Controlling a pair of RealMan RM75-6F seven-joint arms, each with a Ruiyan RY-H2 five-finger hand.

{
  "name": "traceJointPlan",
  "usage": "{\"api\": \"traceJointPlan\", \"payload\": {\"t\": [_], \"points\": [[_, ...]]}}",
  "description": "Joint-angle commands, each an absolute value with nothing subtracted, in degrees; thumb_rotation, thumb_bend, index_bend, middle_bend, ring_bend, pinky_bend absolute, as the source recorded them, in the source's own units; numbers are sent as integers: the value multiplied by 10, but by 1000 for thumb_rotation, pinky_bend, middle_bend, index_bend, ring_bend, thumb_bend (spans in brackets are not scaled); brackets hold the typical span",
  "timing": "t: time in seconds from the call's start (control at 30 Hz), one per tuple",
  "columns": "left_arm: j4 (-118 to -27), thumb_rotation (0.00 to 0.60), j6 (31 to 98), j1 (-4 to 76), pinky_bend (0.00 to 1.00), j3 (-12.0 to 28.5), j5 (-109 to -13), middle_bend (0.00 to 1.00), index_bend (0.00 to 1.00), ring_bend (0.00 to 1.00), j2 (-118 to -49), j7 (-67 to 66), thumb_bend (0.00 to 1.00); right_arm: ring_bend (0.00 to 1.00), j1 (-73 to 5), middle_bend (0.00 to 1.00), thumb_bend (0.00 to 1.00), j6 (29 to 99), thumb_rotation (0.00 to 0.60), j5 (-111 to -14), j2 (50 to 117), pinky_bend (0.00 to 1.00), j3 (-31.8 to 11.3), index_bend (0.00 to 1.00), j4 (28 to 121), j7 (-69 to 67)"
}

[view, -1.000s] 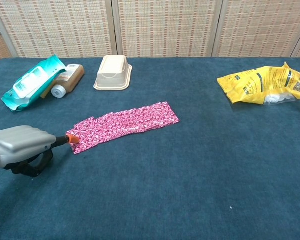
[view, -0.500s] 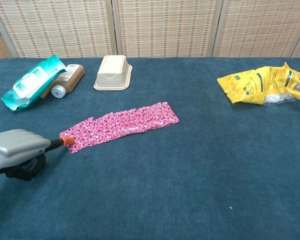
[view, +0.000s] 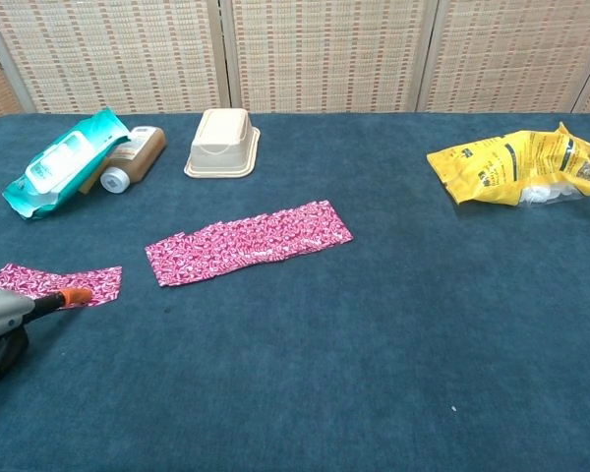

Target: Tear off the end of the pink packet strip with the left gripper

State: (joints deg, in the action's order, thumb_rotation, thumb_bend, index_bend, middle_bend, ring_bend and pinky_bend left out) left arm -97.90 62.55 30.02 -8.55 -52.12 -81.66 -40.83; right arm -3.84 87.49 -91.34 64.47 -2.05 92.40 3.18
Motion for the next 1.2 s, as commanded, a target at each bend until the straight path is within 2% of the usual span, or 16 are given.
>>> {"api": "traceJointPlan", "payload": {"t": [0.03, 0.43, 1.2], "points": [[-981, 600, 626, 295, 620, -89, -529, 678, 0, 797, -813, -401, 876, 0, -38, 0, 53, 875, 600, -913, 645, 233, -20, 0, 924, 32], [-989, 600, 633, 282, 623, -94, -536, 678, 0, 797, -804, -403, 875, 0, -37, 0, 52, 877, 600, -914, 643, 233, -21, 0, 926, 29], [-1039, 600, 689, 218, 627, -127, -580, 677, 0, 797, -748, -394, 875, 0, -36, 0, 53, 881, 600, -917, 643, 233, -19, 0, 926, 28]]}}
